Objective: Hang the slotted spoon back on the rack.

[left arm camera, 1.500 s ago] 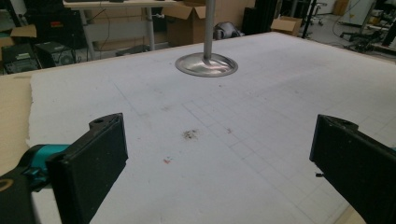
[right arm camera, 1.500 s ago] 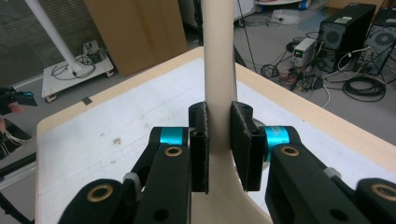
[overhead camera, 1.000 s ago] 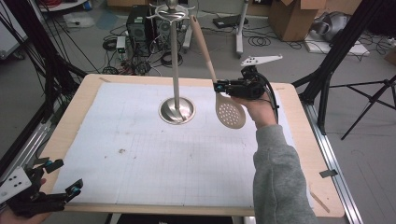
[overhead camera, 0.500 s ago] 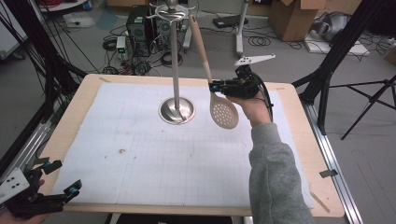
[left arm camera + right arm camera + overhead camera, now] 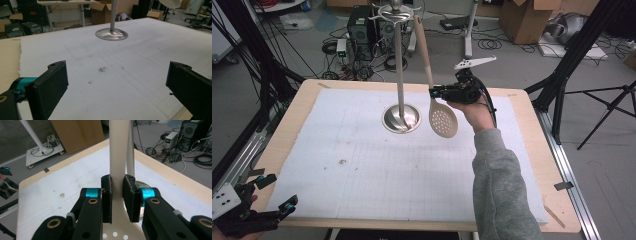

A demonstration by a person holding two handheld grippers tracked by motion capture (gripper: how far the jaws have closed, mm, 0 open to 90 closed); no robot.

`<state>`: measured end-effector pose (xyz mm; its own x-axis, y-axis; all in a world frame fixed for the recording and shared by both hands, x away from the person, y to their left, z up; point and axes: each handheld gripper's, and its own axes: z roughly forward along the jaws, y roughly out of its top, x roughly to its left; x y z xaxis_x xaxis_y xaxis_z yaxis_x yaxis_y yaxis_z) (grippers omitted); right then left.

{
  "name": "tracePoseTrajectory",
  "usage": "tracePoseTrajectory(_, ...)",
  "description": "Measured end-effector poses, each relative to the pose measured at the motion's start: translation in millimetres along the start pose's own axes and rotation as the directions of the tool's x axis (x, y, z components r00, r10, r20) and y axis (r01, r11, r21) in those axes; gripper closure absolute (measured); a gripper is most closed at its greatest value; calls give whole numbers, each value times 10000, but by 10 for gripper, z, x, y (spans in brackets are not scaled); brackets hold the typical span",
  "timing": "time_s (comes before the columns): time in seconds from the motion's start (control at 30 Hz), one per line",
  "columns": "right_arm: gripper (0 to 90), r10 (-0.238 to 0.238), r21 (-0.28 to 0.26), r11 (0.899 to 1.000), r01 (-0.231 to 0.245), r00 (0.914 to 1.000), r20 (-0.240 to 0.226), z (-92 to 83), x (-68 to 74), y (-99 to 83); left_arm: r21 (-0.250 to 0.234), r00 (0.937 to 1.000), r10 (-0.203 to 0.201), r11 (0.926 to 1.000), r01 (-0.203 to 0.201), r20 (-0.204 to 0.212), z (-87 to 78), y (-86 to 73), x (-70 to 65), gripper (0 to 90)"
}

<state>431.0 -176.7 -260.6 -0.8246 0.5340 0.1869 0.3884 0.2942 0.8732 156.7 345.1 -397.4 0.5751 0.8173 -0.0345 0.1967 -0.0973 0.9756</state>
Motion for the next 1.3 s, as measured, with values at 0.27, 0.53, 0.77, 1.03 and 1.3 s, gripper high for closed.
tracePoseTrajectory(0.27, 784, 97, 61, 9999, -97, 9999, -76, 92, 3, 5, 44, 10000, -42, 10000, 43, -32, -19, -12, 2, 45)
tracePoseTrajectory(0.53, 784, 268, 141, 9995, -266, 9996, -72, 192, 32, 22, -31, 10000, -37, 10000, 37, -31, -35, -1, -1, 46)
tracePoseTrajectory(0.77, 784, 139, 145, 9998, -140, 9999, 96, 258, 32, 28, 35, 10000, 15, 10000, -15, 9, 2, -9, -16, 45)
tracePoseTrajectory(1.03, 783, 36, 101, 9999, -39, 9993, 370, 351, 40, 39, 107, 10000, 25, 9999, -26, 78, 11, -12, -24, 45)
tracePoseTrajectory(1.3, 782, -192, 50, 9998, 189, 9967, 795, 423, 40, 46, 119, 10000, 21, 9999, -22, 62, 14, -21, -32, 46)
